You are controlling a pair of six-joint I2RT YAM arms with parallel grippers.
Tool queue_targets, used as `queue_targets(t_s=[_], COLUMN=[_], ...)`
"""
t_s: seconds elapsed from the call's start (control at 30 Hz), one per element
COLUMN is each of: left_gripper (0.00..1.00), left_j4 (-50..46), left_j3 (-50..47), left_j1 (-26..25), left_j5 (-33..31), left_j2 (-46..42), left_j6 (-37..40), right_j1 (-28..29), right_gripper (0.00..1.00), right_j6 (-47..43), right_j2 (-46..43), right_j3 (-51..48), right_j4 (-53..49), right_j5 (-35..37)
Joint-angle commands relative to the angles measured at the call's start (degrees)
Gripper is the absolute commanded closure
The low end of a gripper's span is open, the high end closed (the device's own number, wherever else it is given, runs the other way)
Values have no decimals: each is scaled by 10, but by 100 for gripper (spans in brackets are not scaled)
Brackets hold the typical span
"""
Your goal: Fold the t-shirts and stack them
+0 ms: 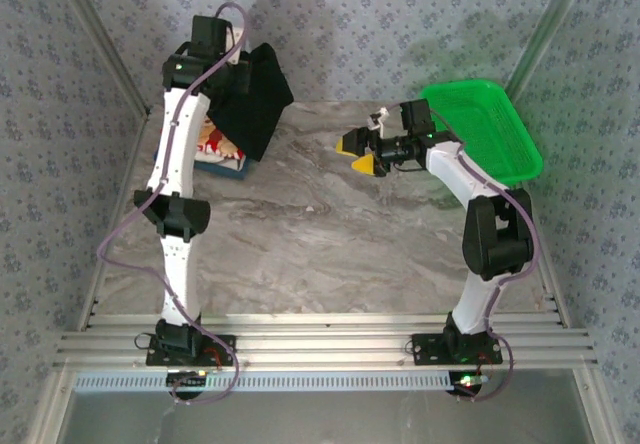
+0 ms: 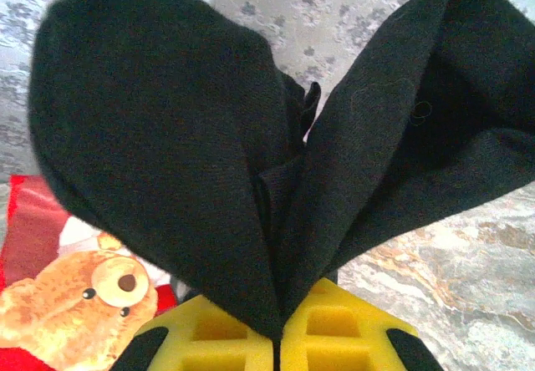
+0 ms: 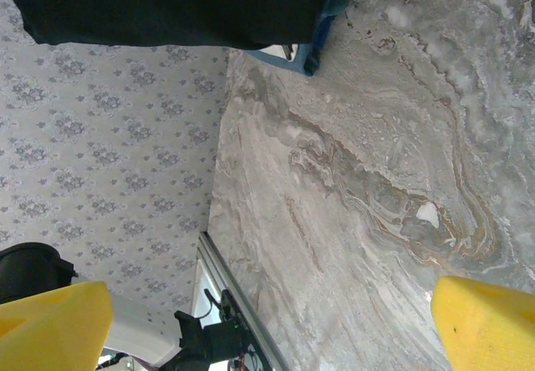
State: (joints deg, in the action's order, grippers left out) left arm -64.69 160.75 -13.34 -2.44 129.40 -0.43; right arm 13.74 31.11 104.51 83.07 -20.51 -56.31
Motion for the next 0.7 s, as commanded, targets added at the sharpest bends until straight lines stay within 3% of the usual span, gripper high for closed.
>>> queue_targets(t_s=[0.0,0.4,0.67], left_gripper=[100,100,100], left_j4=[26,14,34], left_j3=[20,10,-3], left_j1=[13,85,161], left_j5=[18,29,98], left_j2=[-33,-27,14], left_j6=[8,33,18], right_j1=[1,9,26], right_gripper=[0,0,0], right_j6=[7,8,19], right_j2=[11,35,66], right_j3=[12,33,61], right_j4=[0,-20,-44], right_j5=[-12,-8,-1])
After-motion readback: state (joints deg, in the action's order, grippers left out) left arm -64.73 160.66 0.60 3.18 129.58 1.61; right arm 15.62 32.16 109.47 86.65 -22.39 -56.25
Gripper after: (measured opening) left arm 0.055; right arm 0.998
